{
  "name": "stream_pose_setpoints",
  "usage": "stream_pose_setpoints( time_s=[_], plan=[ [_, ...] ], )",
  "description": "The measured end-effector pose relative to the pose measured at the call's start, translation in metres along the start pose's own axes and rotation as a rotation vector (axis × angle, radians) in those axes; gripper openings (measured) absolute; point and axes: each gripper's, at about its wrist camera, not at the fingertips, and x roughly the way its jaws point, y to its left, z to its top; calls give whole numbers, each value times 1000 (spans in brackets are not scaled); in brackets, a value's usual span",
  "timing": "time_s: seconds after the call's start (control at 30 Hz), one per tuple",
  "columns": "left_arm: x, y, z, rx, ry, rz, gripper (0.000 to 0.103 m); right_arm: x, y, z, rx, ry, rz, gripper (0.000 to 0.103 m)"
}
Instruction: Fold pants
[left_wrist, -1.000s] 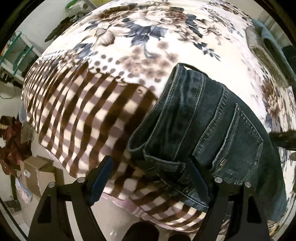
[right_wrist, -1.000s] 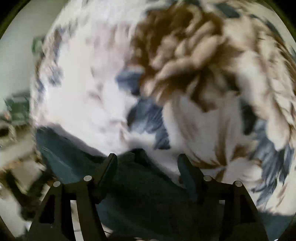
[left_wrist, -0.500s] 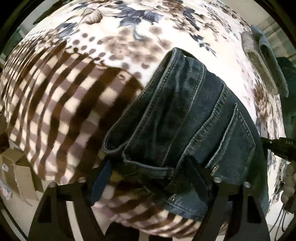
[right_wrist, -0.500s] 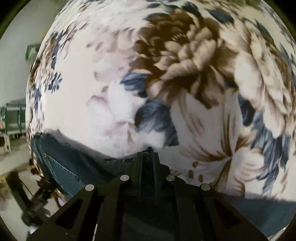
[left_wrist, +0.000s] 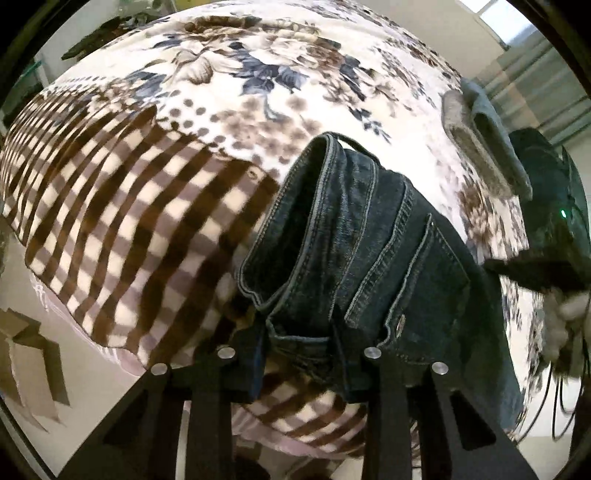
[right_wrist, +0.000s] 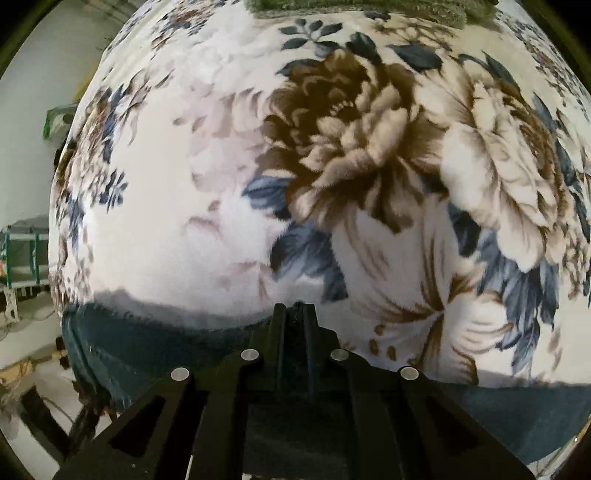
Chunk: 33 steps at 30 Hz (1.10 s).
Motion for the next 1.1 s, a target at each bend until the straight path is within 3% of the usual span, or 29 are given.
stream_pose_setpoints(
  time_s=[0.03,0.07,0.1,0.13,0.2,0.27,0.33,0.4,0.5,0.6,0.7,0.77,0.87,1.03,1.1],
  plan=[
    [3,3,-1,10,17,8,27,3,0,4,6,-8,-12,0],
    [5,7,-2,11,33,2,28,2,0,13,9,-58,-57,0],
    [8,13,-2,-1,53,-10,28,3,-2,20,14,-66,-47,0],
    [7,19,-4,-16,71,-35,28,11,-8,29,46,4,32,0],
    [3,17,-1,-12,74,-47,29,9,-14,32,85,53,61,1],
    [2,14,2,-18,76,-49,30,-6,-8,23,4,84,100,5],
    [4,15,6,-39,92,-50,32,-25,-13,-5,-20,94,81,42],
    [9,17,8,-52,115,-37,36,-38,-27,-38,12,79,110,50],
    [12,21,9,-86,134,-36,38,-35,-52,-103,182,90,150,50],
    [15,20,9,-92,142,-16,40,-5,-76,-174,409,147,221,50],
    [20,18,11,-99,152,4,42,42,-89,-235,675,230,427,50],
    [22,17,12,-93,153,18,42,63,-95,-258,825,202,545,50],
    [21,12,12,-61,147,44,42,72,-99,-265,911,106,624,50],
    [21,9,12,-40,135,67,43,64,-93,-260,903,62,572,49],
    [22,9,12,-41,132,69,43,63,-88,-261,907,54,548,43]
  ],
)
